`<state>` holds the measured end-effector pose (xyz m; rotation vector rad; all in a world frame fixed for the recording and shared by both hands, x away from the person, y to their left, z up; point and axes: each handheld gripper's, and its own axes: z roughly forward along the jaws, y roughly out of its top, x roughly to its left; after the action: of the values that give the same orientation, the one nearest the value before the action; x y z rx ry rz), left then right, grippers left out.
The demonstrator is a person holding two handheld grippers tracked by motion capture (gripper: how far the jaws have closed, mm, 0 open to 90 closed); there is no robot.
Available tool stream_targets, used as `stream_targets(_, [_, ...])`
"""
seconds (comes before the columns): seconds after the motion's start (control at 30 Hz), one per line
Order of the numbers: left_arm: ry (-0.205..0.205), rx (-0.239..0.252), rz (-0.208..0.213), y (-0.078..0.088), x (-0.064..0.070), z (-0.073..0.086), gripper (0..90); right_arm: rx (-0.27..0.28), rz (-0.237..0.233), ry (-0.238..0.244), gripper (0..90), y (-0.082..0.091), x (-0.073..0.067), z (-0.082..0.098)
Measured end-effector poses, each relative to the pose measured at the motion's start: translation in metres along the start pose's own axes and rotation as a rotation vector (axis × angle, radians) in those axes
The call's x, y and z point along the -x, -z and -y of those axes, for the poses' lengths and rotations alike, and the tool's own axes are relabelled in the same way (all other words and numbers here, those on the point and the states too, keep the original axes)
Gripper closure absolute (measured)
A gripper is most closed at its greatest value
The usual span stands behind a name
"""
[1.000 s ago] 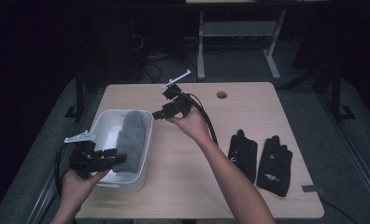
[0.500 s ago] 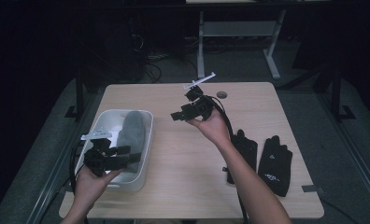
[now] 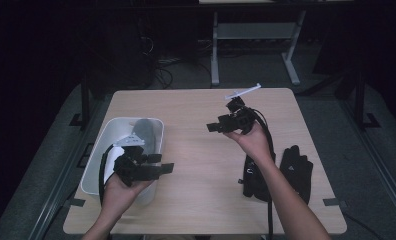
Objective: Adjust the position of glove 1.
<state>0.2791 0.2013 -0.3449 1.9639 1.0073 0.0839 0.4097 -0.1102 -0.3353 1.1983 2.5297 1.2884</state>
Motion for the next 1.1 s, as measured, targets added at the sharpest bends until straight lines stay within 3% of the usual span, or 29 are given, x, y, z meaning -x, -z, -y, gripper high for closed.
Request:
stream_targets(0.6, [-0.04, -0.025, 0.068, -0.045, 0.031, -0.006, 33.9, 0.005, 0.07, -0.071, 36.5, 0.048, 0.039, 0.046])
stream_targets(1.1, [-0.077, -0.048, 0.115, -0.081, 0.059, -0.008, 32.3, -0.009, 0.118, -0.137, 35.9, 0.073, 0.07, 0.103])
